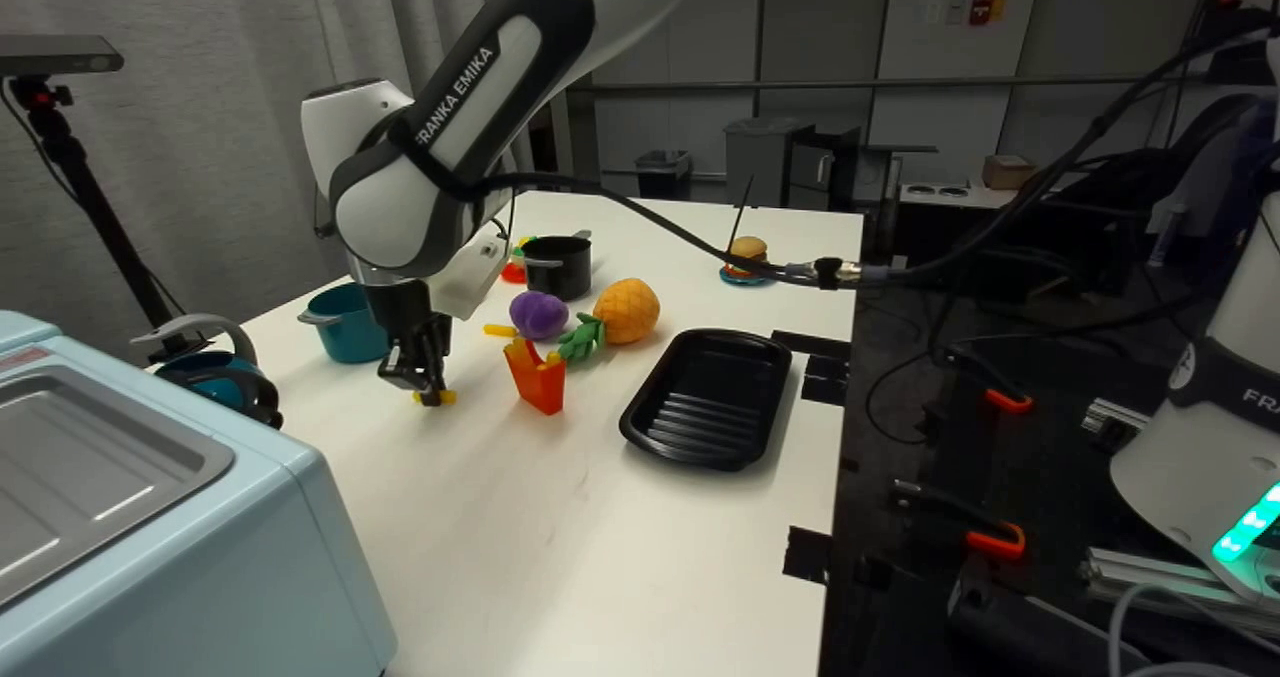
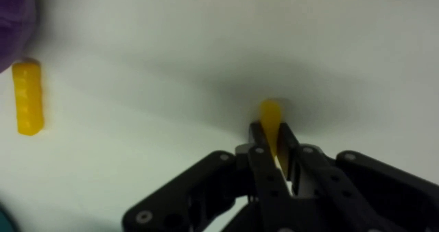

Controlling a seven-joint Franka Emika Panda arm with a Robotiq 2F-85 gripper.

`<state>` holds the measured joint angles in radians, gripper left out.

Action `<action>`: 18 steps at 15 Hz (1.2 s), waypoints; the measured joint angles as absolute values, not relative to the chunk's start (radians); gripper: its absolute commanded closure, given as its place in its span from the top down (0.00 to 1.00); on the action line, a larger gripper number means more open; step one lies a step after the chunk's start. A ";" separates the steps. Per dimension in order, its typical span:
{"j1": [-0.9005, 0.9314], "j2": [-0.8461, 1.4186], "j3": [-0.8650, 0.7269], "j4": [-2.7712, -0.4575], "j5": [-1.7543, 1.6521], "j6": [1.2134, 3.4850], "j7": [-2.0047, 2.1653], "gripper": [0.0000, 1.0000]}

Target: Pick up the plush potato fry and put it in the fries pack

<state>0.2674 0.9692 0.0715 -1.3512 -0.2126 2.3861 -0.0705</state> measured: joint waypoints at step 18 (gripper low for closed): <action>0.251 0.799 0.052 -1.392 -0.212 2.355 -0.068 0.03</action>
